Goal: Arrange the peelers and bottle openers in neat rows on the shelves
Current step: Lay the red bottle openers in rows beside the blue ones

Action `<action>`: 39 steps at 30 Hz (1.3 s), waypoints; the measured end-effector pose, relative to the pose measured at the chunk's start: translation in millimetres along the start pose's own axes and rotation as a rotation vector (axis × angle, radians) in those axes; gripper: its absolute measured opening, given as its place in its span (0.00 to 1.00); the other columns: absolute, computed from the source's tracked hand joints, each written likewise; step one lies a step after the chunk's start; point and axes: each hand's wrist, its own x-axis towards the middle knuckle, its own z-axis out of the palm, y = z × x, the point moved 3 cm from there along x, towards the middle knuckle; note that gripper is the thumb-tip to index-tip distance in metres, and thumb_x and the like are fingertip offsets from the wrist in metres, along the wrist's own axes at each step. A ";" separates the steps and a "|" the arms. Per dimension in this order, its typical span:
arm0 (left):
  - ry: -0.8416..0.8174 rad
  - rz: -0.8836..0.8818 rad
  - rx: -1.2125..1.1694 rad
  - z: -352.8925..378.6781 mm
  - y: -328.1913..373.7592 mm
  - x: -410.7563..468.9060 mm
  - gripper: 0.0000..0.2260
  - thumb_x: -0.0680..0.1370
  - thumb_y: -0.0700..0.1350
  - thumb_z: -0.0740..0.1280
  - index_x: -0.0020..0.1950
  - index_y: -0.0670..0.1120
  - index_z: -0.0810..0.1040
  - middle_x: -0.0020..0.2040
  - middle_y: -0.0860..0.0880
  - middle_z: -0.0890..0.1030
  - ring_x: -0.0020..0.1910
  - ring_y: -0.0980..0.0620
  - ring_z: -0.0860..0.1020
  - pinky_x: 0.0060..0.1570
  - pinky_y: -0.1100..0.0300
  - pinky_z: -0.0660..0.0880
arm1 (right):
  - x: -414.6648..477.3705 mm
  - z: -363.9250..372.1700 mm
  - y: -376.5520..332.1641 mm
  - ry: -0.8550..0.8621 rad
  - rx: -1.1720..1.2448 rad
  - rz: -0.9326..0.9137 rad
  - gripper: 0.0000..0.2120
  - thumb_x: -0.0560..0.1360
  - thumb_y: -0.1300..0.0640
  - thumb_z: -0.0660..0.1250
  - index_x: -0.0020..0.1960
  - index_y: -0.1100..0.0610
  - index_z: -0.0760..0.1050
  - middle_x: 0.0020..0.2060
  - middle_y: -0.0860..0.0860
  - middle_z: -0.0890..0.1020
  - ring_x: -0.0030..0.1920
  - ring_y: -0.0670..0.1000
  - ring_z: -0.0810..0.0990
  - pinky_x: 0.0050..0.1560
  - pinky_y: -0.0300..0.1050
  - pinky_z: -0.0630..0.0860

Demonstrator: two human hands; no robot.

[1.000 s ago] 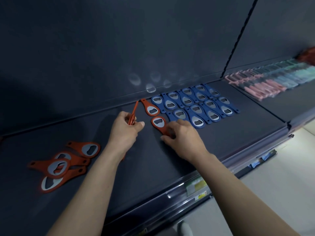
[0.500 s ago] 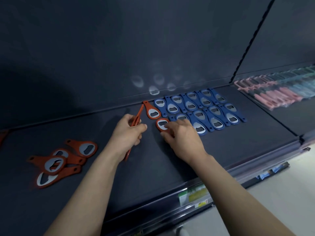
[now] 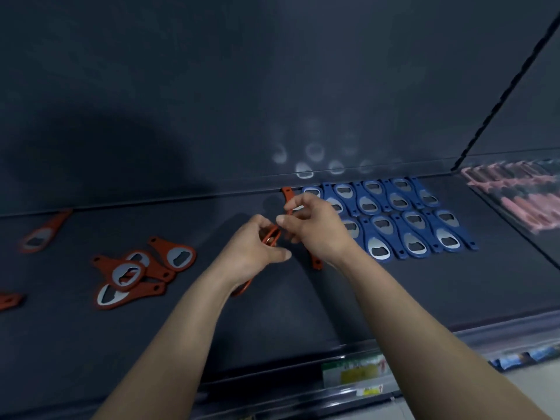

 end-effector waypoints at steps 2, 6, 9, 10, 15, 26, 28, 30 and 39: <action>-0.002 -0.017 -0.032 -2.6 -3.2 -1.1 0.20 0.66 0.42 0.77 0.51 0.50 0.71 0.42 0.52 0.75 0.33 0.58 0.71 0.32 0.62 0.66 | 7.3 1.6 -0.7 0.028 0.021 0.035 0.05 0.75 0.64 0.67 0.48 0.59 0.71 0.32 0.53 0.77 0.28 0.47 0.76 0.29 0.35 0.73; 0.026 -0.020 -0.049 -15.1 -6.4 -0.8 0.19 0.68 0.42 0.75 0.55 0.53 0.74 0.44 0.53 0.75 0.33 0.59 0.71 0.32 0.64 0.66 | 17.7 -4.9 -0.6 0.098 0.100 0.059 0.04 0.76 0.65 0.64 0.42 0.60 0.72 0.30 0.54 0.77 0.27 0.49 0.76 0.26 0.34 0.72; 0.043 -0.007 -0.026 -19.4 -5.2 2.6 0.20 0.69 0.43 0.75 0.59 0.52 0.74 0.44 0.55 0.77 0.30 0.62 0.72 0.34 0.65 0.67 | 22.0 -8.2 1.9 0.148 0.128 0.065 0.08 0.75 0.64 0.66 0.39 0.59 0.71 0.30 0.55 0.78 0.26 0.48 0.76 0.26 0.34 0.73; 0.052 -0.011 -0.021 -21.0 -5.4 3.5 0.20 0.69 0.43 0.74 0.60 0.52 0.74 0.45 0.55 0.77 0.31 0.62 0.73 0.35 0.65 0.69 | 23.9 -9.6 2.8 0.170 0.142 0.070 0.08 0.75 0.64 0.66 0.38 0.59 0.71 0.30 0.54 0.78 0.26 0.48 0.76 0.26 0.34 0.74; 0.081 -0.112 -0.008 -32.3 -12.7 4.8 0.29 0.67 0.43 0.67 0.69 0.50 0.68 0.57 0.50 0.75 0.55 0.49 0.76 0.59 0.53 0.70 | 36.9 -26.8 7.6 0.312 0.255 0.098 0.06 0.75 0.66 0.64 0.44 0.57 0.72 0.31 0.53 0.78 0.24 0.45 0.76 0.30 0.39 0.75; 0.157 -0.042 -0.057 -36.8 -13.4 21.4 0.31 0.72 0.35 0.70 0.72 0.49 0.64 0.61 0.50 0.74 0.57 0.54 0.74 0.52 0.64 0.67 | 40.7 -29.1 15.1 0.295 0.120 0.134 0.09 0.71 0.67 0.66 0.38 0.56 0.70 0.33 0.55 0.80 0.32 0.52 0.79 0.40 0.50 0.78; 0.191 -0.043 -0.068 -37.2 -12.6 24.1 0.30 0.71 0.33 0.69 0.71 0.48 0.66 0.54 0.52 0.76 0.49 0.57 0.76 0.44 0.70 0.70 | 38.4 -26.2 16.3 0.280 0.100 0.144 0.09 0.71 0.67 0.66 0.38 0.56 0.69 0.31 0.55 0.80 0.33 0.53 0.79 0.41 0.53 0.78; 0.205 -0.042 -0.044 -38.7 -11.8 24.9 0.29 0.71 0.31 0.67 0.69 0.48 0.67 0.45 0.55 0.74 0.40 0.60 0.74 0.34 0.76 0.70 | 36.8 -23.1 17.0 0.268 0.105 0.160 0.09 0.71 0.67 0.66 0.38 0.55 0.69 0.30 0.55 0.80 0.34 0.54 0.79 0.39 0.54 0.77; 0.203 0.031 0.092 -42.2 -8.7 26.4 0.13 0.72 0.44 0.71 0.54 0.52 0.74 0.37 0.52 0.69 0.32 0.56 0.69 0.31 0.63 0.66 | 34.4 -12.0 6.5 0.228 -0.029 0.092 0.10 0.76 0.64 0.62 0.39 0.53 0.75 0.32 0.51 0.78 0.29 0.47 0.74 0.26 0.37 0.69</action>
